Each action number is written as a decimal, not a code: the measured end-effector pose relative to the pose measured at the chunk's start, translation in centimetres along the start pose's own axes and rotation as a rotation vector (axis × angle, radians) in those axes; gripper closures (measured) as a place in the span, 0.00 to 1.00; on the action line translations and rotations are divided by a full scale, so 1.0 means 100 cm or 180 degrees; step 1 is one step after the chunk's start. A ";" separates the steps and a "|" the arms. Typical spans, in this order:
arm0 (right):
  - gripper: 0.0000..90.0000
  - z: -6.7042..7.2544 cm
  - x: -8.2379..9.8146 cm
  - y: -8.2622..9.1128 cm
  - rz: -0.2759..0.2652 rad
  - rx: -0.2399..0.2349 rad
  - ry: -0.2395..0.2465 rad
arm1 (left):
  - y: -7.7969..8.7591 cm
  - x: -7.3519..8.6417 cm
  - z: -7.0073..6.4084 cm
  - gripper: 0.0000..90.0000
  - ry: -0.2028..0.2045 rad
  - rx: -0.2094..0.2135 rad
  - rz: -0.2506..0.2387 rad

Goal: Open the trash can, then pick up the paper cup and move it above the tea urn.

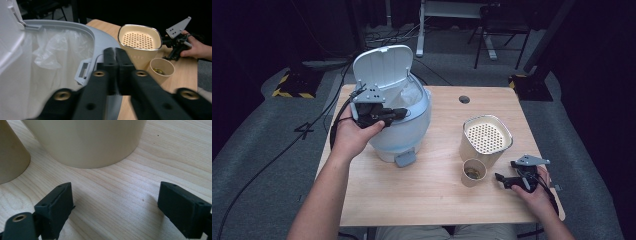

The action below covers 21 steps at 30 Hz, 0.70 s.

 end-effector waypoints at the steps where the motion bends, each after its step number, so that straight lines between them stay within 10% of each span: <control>1: 0.15 0.000 0.000 0.000 -0.0001 0.0001 0.0000 | 0.001 0.000 -0.001 0.84 -0.0013 0.0036 -0.0067; 5: 0.15 0.000 0.000 0.000 -0.0002 -0.0001 0.0002 | 0.007 0.002 -0.012 0.69 -0.0029 0.0357 -0.0356; 9: 0.15 0.000 0.000 0.000 -0.0003 0.0002 0.0006 | 0.010 0.012 -0.030 0.63 -0.0226 0.0449 -0.0261; 21: 0.24 0.005 0.002 0.003 -0.0035 0.0057 -0.0048 | 0.000 0.057 -0.052 0.53 -0.0381 0.0406 -0.0131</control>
Point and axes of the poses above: each handheld gripper's, and its own axes: y roughly backward along the jaws, x roughly out of its underside, z roughly to its left, the point moved 3 cm from there along -y, roughly forward along the jaws, and after that the axes turned 9 degrees about z, right-handed, at the moved point
